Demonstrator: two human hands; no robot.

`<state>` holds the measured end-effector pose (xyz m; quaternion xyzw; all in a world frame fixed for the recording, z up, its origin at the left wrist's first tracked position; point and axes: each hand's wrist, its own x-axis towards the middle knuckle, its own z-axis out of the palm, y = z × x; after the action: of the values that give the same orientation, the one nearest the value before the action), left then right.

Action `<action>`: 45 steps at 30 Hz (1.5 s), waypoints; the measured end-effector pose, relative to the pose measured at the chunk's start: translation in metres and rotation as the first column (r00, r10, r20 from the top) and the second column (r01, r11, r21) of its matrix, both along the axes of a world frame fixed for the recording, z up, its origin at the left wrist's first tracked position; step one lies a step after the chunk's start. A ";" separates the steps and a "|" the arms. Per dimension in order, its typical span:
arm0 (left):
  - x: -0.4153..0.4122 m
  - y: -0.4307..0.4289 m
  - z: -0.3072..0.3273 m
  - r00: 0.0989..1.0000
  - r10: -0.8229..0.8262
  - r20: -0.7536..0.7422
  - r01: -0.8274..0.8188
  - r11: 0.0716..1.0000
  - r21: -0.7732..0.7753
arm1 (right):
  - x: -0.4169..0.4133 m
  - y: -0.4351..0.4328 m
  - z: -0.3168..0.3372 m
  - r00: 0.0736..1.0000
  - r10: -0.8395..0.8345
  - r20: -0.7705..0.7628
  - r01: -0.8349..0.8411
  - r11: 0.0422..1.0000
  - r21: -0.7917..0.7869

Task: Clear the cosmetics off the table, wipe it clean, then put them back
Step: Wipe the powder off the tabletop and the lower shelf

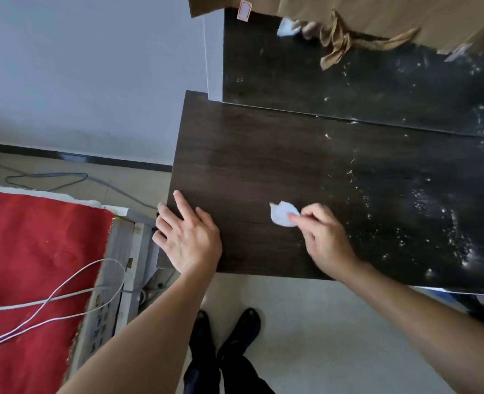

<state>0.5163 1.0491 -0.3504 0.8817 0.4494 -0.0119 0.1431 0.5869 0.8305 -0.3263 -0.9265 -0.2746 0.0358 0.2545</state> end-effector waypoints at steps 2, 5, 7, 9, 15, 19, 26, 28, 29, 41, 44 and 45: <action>0.000 0.000 0.001 1.000 -0.003 0.002 0.003 1.000 -0.024 | -0.052 -0.022 0.009 0.989 0.106 -0.105 -0.110 0.993 -0.031; -0.001 0.001 0.002 1.000 -0.011 0.023 0.012 0.999 -0.033 | -0.037 -0.026 0.016 0.993 0.063 -0.098 -0.067 0.997 -0.041; -0.002 0.002 0.001 0.999 -0.019 0.033 0.020 0.999 -0.029 | -0.001 -0.014 0.012 0.994 -0.107 -0.011 0.106 0.994 -0.030; -0.003 0.002 0.000 0.999 -0.022 0.037 0.023 0.999 -0.034 | 0.013 0.001 0.002 0.972 -0.234 0.004 0.234 0.971 -0.049; -0.006 0.004 0.004 0.997 -0.074 0.025 0.076 0.992 -0.099 | -0.122 -0.023 -0.004 0.992 -0.024 -0.123 0.013 0.996 -0.086; -0.019 0.000 0.010 0.943 -0.332 0.032 0.333 0.942 -0.044 | -0.163 -0.074 0.007 0.970 -0.040 -0.238 0.012 0.993 -0.117; -0.010 -0.069 0.020 0.907 -0.409 0.104 0.418 0.903 -0.100 | -0.018 -0.048 0.067 0.920 -0.374 -0.115 0.387 0.911 0.141; -0.003 -0.079 0.016 0.933 -0.350 0.083 0.356 0.930 -0.085 | 0.042 -0.043 0.067 0.857 -0.499 -0.131 0.514 0.843 0.157; -0.001 -0.081 0.012 0.939 -0.337 0.073 0.341 0.938 -0.056 | 0.073 -0.044 0.063 0.826 -0.550 -0.127 0.563 0.814 0.140; 0.006 -0.092 -0.002 0.957 -0.288 0.030 0.279 0.945 0.170 | 0.210 -0.007 0.001 0.688 -0.725 -0.038 0.712 0.684 -0.160; 0.007 -0.093 0.000 0.960 -0.278 0.041 0.266 0.946 0.183 | 0.194 0.017 -0.001 0.911 -0.412 -0.008 0.404 0.898 -0.173; 0.007 -0.093 0.001 0.960 -0.274 0.048 0.261 0.947 0.185 | 0.195 0.018 -0.001 0.946 -0.323 -0.020 0.315 0.933 -0.175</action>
<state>0.5231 0.9563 -0.3494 0.9436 0.3193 0.0412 0.0775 0.7821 0.8485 -0.3275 -0.9759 -0.1103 0.0395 0.1840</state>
